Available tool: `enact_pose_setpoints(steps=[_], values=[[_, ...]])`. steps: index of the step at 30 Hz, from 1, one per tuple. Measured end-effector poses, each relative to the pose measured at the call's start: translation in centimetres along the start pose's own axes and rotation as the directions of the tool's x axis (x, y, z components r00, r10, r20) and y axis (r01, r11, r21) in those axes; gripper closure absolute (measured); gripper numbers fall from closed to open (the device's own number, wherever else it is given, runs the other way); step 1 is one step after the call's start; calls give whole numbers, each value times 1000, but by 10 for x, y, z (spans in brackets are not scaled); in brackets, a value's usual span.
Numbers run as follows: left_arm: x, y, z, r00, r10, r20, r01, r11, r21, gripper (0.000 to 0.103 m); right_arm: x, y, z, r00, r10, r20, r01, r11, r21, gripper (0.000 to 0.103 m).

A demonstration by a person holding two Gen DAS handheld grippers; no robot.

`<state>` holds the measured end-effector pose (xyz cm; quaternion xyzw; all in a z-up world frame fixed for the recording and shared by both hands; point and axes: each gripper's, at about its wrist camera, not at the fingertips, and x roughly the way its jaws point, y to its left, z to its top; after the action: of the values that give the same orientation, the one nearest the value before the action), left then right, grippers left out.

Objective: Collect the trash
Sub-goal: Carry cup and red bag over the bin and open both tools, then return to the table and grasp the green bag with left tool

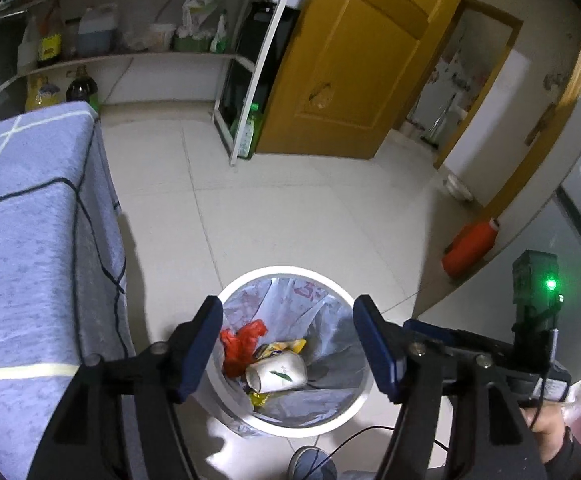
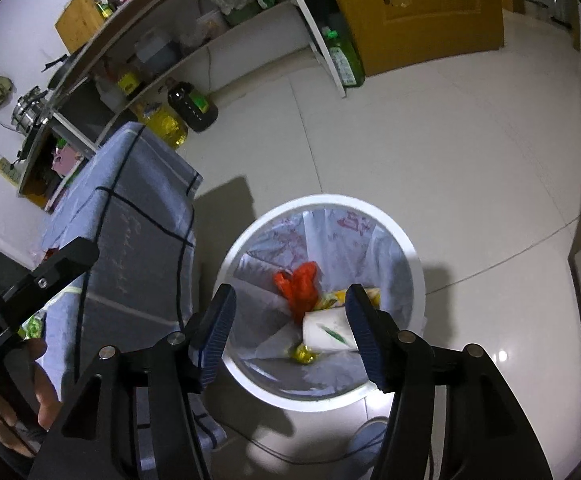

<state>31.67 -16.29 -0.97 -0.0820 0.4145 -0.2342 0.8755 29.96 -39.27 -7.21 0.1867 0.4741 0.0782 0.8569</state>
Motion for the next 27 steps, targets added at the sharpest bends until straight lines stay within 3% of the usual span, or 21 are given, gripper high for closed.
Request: enact_pose_setpoints(steps=[7, 12, 27], values=[[-63, 4, -11, 992, -3, 125, 0, 1000, 19, 33, -48, 28, -6, 987, 102, 121, -94, 993, -70, 45], [-104, 18, -26, 977, 56, 205, -58, 998, 8, 33, -76, 62, -17, 964, 203, 173, -176, 971, -159, 45], [-180, 90, -71, 922, 247, 297, -231, 969, -89, 33, -72, 165, -55, 947, 309, 84, -255, 888, -383, 45]])
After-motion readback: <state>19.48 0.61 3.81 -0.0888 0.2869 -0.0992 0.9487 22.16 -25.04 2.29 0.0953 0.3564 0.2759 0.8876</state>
